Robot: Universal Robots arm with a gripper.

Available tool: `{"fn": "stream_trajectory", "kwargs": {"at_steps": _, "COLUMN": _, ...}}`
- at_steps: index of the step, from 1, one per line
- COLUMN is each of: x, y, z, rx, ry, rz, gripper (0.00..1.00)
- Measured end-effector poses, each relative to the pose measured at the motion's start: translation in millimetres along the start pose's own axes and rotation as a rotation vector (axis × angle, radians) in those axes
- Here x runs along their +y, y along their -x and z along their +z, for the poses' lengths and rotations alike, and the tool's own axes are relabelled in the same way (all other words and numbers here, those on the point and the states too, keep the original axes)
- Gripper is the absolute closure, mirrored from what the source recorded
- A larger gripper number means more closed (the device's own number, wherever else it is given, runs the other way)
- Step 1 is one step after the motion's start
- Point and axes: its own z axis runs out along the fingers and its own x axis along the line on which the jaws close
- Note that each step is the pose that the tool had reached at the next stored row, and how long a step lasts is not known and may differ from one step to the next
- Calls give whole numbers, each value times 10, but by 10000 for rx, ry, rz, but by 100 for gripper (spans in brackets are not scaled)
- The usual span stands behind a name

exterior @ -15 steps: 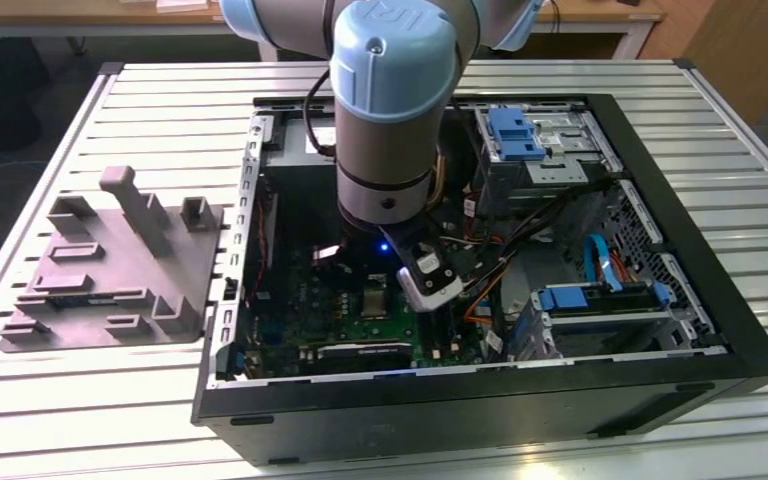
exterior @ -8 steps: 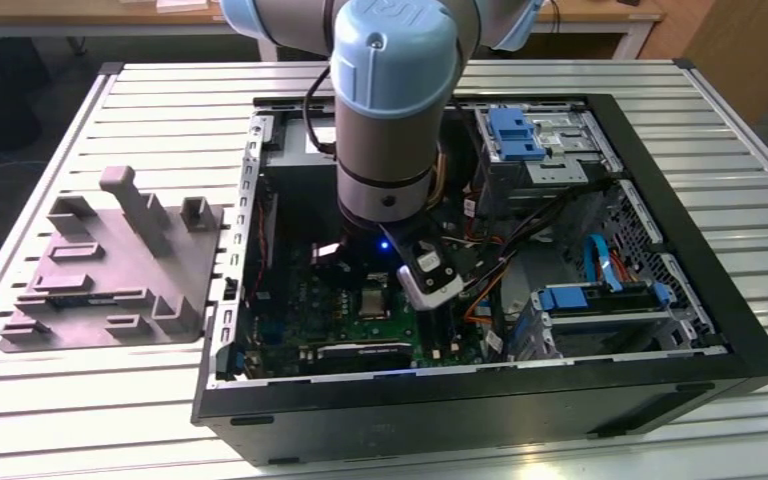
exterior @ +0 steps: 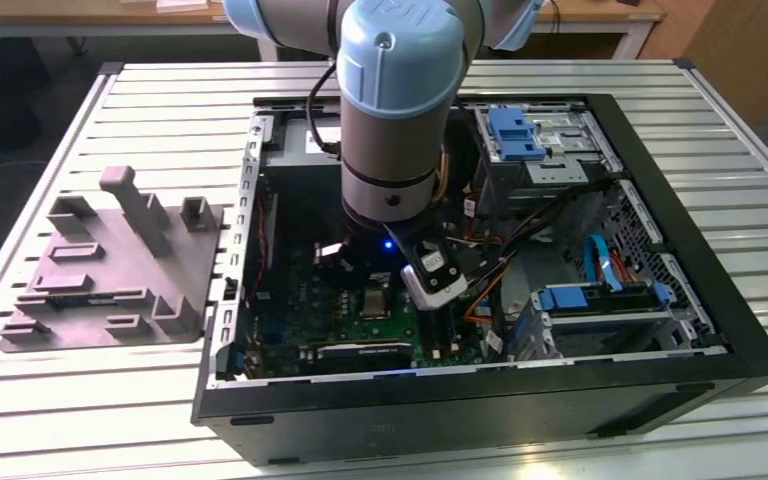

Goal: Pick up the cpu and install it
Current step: 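Place the cpu into insertion slot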

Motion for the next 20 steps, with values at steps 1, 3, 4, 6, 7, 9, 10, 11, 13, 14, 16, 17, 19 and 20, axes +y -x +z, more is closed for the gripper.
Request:
{"fn": "stream_trajectory", "kwargs": {"at_steps": 1, "x": 0, "y": 0, "z": 0, "rx": 0, "ry": 0, "rz": 0, "gripper": 57}}
{"fn": "stream_trajectory", "kwargs": {"at_steps": 3, "x": 1, "y": -5, "z": 0, "rx": 0, "ry": 2, "rz": 0, "gripper": 57}}
{"fn": "stream_trajectory", "kwargs": {"at_steps": 4, "x": 0, "y": -11, "z": 0, "rx": 1, "ry": 1, "rz": 0, "gripper": 57}}
{"fn": "stream_trajectory", "kwargs": {"at_steps": 6, "x": 0, "y": -26, "z": 1, "rx": 0, "ry": 2, "rz": -3, "gripper": 57}}
{"fn": "stream_trajectory", "kwargs": {"at_steps": 7, "x": 0, "y": -27, "z": 1, "rx": 0, "ry": 3, "rz": -3, "gripper": 57}}
{"fn": "stream_trajectory", "kwargs": {"at_steps": 9, "x": 0, "y": -27, "z": 1, "rx": 0, "ry": 3, "rz": -4, "gripper": 56}}
{"fn": "stream_trajectory", "kwargs": {"at_steps": 10, "x": 0, "y": -28, "z": 1, "rx": 0, "ry": 3, "rz": -4, "gripper": 56}}
{"fn": "stream_trajectory", "kwargs": {"at_steps": 11, "x": 0, "y": -28, "z": 1, "rx": 0, "ry": 3, "rz": -3, "gripper": 56}}
{"fn": "stream_trajectory", "kwargs": {"at_steps": 13, "x": 0, "y": -28, "z": 6, "rx": 0, "ry": 3, "rz": -3, "gripper": 50}}
{"fn": "stream_trajectory", "kwargs": {"at_steps": 14, "x": 0, "y": -28, "z": 11, "rx": -1, "ry": 5, "rz": -3, "gripper": 50}}
{"fn": "stream_trajectory", "kwargs": {"at_steps": 16, "x": 0, "y": -28, "z": 22, "rx": 0, "ry": 7, "rz": -3, "gripper": 50}}
{"fn": "stream_trajectory", "kwargs": {"at_steps": 17, "x": 0, "y": -29, "z": 24, "rx": 1, "ry": 6, "rz": -2, "gripper": 50}}
{"fn": "stream_trajectory", "kwargs": {"at_steps": 19, "x": 0, "y": -31, "z": 27, "rx": 0, "ry": 4, "rz": -3, "gripper": 50}}
{"fn": "stream_trajectory", "kwargs": {"at_steps": 20, "x": 1, "y": -31, "z": 30, "rx": -1, "ry": 8, "rz": -3, "gripper": 50}}
